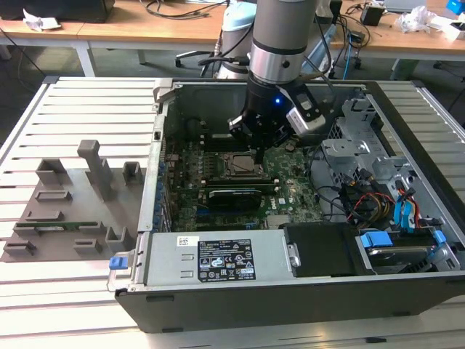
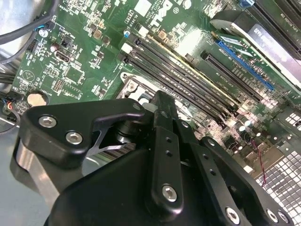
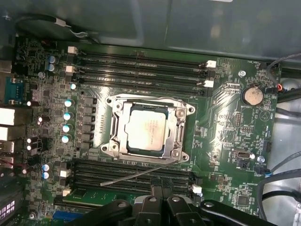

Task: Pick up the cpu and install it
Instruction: 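Install the second cpu locking lever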

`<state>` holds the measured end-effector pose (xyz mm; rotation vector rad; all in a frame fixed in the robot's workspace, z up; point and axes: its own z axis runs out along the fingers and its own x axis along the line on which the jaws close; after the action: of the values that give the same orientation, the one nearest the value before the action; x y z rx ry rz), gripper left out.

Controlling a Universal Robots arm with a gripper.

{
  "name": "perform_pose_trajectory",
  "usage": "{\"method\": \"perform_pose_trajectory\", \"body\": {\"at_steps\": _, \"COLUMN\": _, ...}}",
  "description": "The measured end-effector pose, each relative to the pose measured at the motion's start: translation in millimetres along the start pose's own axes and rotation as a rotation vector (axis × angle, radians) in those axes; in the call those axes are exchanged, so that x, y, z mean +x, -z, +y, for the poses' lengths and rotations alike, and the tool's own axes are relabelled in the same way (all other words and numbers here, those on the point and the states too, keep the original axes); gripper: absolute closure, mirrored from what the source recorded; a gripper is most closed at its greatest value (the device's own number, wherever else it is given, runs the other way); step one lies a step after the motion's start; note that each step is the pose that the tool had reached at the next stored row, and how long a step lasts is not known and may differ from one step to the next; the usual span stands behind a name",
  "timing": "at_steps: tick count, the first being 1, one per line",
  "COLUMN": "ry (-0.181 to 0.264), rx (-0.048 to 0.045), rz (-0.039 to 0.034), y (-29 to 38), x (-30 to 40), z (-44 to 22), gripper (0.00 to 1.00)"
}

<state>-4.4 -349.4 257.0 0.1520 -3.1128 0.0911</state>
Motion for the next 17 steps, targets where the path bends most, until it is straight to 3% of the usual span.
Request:
{"method": "perform_pose_trajectory", "body": {"at_steps": 14, "ry": 0.000, "rx": -0.0009, "rz": 0.0000, "y": -1.8, "x": 0.7, "z": -7.0, "gripper": 0.89}}
{"method": "perform_pose_trajectory", "body": {"at_steps": 15, "ry": 0.000, "rx": -0.0119, "rz": -0.0011, "y": -2.3, "x": 1.0, "z": -7.5, "gripper": 0.89}}
{"method": "perform_pose_trajectory", "body": {"at_steps": 16, "ry": 0.001, "rx": -0.0323, "rz": -0.0032, "y": -2.5, "x": 1.9, "z": -7.7, "gripper": 0.89}}
{"method": "perform_pose_trajectory", "body": {"at_steps": 17, "ry": 0.001, "rx": -0.0453, "rz": -0.0045, "y": -2.5, "x": 2.4, "z": -7.7, "gripper": 0.89}}
